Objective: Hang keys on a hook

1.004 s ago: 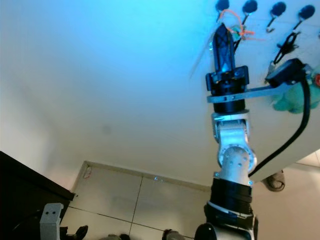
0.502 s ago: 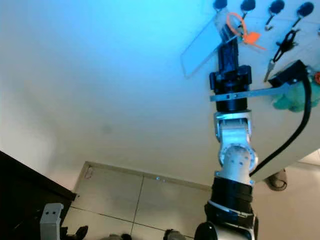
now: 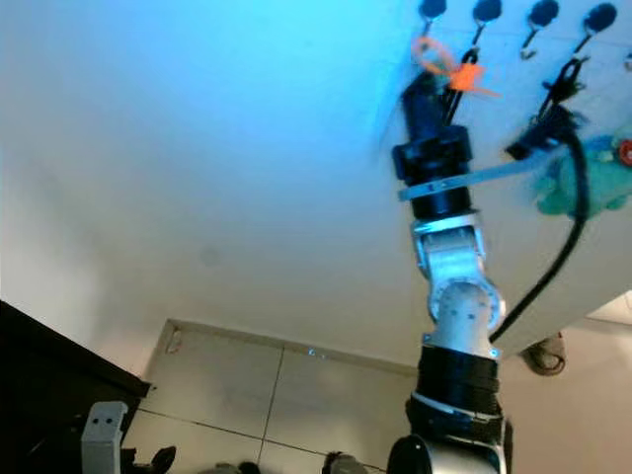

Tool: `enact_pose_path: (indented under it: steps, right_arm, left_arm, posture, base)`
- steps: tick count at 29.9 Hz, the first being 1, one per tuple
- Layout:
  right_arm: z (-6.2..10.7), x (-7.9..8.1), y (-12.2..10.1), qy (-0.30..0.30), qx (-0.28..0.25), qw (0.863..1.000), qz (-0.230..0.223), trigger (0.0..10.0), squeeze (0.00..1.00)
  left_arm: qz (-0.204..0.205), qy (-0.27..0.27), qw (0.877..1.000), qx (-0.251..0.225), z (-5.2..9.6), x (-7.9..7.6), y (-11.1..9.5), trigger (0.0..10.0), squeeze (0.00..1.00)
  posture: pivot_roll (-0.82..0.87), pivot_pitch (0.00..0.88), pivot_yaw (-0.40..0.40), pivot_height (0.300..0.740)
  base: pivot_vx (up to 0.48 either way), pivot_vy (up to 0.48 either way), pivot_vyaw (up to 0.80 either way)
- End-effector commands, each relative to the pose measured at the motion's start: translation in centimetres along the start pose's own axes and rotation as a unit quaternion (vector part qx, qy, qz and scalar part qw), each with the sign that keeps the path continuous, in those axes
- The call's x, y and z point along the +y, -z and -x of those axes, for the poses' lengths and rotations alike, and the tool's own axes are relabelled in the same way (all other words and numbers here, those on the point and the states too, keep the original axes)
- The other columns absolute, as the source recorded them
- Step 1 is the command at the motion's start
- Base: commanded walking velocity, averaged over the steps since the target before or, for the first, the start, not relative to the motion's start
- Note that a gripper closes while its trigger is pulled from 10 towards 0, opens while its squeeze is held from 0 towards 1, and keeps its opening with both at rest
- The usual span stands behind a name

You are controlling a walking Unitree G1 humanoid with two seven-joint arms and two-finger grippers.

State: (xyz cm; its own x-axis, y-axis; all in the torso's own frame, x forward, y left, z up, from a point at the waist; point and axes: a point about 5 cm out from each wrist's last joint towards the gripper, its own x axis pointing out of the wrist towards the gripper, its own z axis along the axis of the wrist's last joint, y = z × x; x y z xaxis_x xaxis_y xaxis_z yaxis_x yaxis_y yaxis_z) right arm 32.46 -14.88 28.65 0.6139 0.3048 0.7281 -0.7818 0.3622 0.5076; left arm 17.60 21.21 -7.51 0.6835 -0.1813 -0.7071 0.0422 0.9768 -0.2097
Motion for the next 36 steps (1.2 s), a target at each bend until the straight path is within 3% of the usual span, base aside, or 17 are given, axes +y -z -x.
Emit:
enact_pose_path:
  steps: [1,9,12,13,14,16,18,20,21,23,24,25,26,27,28,29,36]
  right_arm:
    - [-0.5,0.9,0.6,-0.022,0.012,1.0,-0.007,0.0,0.0]
    - [-0.7,1.1,1.6,-0.015,0.025,0.999,-0.015,0.0,0.0]
    - [-0.4,0.9,3.0,-0.009,0.108,0.993,0.05,0.0,0.0]
    - [0.3,0.5,4.5,-0.004,0.188,0.979,0.084,0.0,0.0]
    - [1.6,-0.6,6.3,0.023,0.281,0.952,0.122,0.0,0.0]
    - [6.2,-3.4,9.2,0.066,0.47,0.85,0.226,0.0,0.0]
    - [6.2,-3.4,9.2,0.066,0.47,0.85,0.226,0.0,0.0]
    - [12.8,-4.9,11.1,0.051,0.644,0.716,0.264,0.0,0.0]
    - [14.6,-4.8,11.3,0.036,0.682,0.683,0.261,0.0,0.0]
    - [14.8,-4.4,11.4,0.025,0.679,0.689,0.252,0.0,0.0]
    - [13.2,-4.2,11.3,0.005,0.637,0.721,0.272,0.0,0.0]
    - [10.3,-3.6,10.8,-0.006,0.557,0.782,0.28,0.0,0.0]
    - [10.3,-3.6,10.8,-0.006,0.557,0.782,0.28,0.0,0.0]
    - [8.6,-3.2,10.2,-0.012,0.499,0.819,0.284,0.0,0.0]
    - [8.6,-3.2,10.2,-0.012,0.499,0.819,0.284,0.0,0.0]
    - [7.4,-2.5,9.6,-0.02,0.456,0.853,0.253,0.0,0.0]
    - [8.0,-1.1,9.1,-0.084,0.458,0.86,0.209,0.0,0.0]
  left_arm:
    - [0.0,-0.006,1.0,0.02,0.5,0.3,1.3,10.0,0.0]
    - [0.0,-0.005,1.0,0.022,0.6,0.3,1.4,10.0,0.0]
    - [-0.002,-0.004,1.0,0.024,0.6,0.3,1.4,10.0,0.0]
    - [-0.004,-0.003,1.0,0.024,0.5,0.2,1.4,10.0,0.0]
    - [-0.005,-0.003,1.0,0.025,0.5,0.2,1.4,10.0,0.0]
    - [-0.006,-0.002,1.0,0.025,0.5,0.2,1.5,10.0,0.0]
    - [-0.006,-0.002,1.0,0.025,0.5,0.2,1.5,10.0,0.0]
    - [-0.007,0.0,1.0,0.027,0.5,0.1,1.5,10.0,0.0]
    - [-0.007,0.0,1.0,0.028,0.5,0.0,1.6,10.0,0.0]
    - [-0.007,0.0,1.0,0.029,0.5,0.0,1.7,10.0,0.0]
    - [-0.007,0.0,1.0,0.029,0.5,-0.1,1.7,10.0,0.0]
    - [-0.007,0.0,1.0,0.029,0.5,-0.1,1.8,10.0,0.0]
    - [-0.007,0.0,1.0,0.029,0.5,-0.1,1.8,10.0,0.0]
    - [-0.006,0.0,1.0,0.029,0.5,-0.1,1.8,10.0,0.0]
    - [-0.006,0.0,1.0,0.029,0.5,-0.1,1.8,10.0,0.0]
    - [-0.006,0.0,1.0,0.029,0.5,-0.1,1.8,10.0,0.0]
    - [0.014,-0.002,1.0,-0.015,0.2,0.1,0.1,10.0,0.0]
  posture:
    - [-0.05,0.132,0.1,0.74]
    - [-0.05,0.127,0.102,0.74]
    - [-0.05,0.127,0.102,0.74]
    - [-0.06,0.123,0.101,0.74]
    - [-0.06,0.123,0.101,0.74]
    - [-0.06,0.122,0.098,0.74]
    - [-0.06,0.122,0.098,0.74]
    - [-0.06,0.121,0.095,0.74]
    - [-0.06,0.122,0.092,0.74]
    - [-0.06,0.122,0.092,0.74]
    - [-0.06,0.121,0.088,0.74]
    - [-0.06,0.12,0.086,0.74]
    - [-0.06,0.12,0.086,0.74]
    - [-0.06,0.12,0.086,0.74]
    - [-0.06,0.12,0.086,0.74]
    - [-0.06,0.116,0.085,0.74]
    - [-0.05,0.12,0.073,0.74]
  base:
    - [0.0,0.0,0.0]
    - [0.0,0.0,0.0]
    - [0.0,0.0,0.0]
    - [0.0,0.0,0.0]
    - [0.0,0.0,0.0]
    - [0.0,0.0,0.0]
    - [0.0,0.0,0.0]
    - [0.0,0.0,0.0]
    - [0.0,0.0,0.0]
    - [0.0,0.0,0.0]
    - [0.0,0.0,0.0]
    - [0.0,0.0,0.0]
    - [0.0,0.0,0.0]
    - [0.0,0.0,0.0]
    - [0.0,0.0,0.0]
    - [0.0,0.0,0.0]
    - [0.0,0.0,0.0]
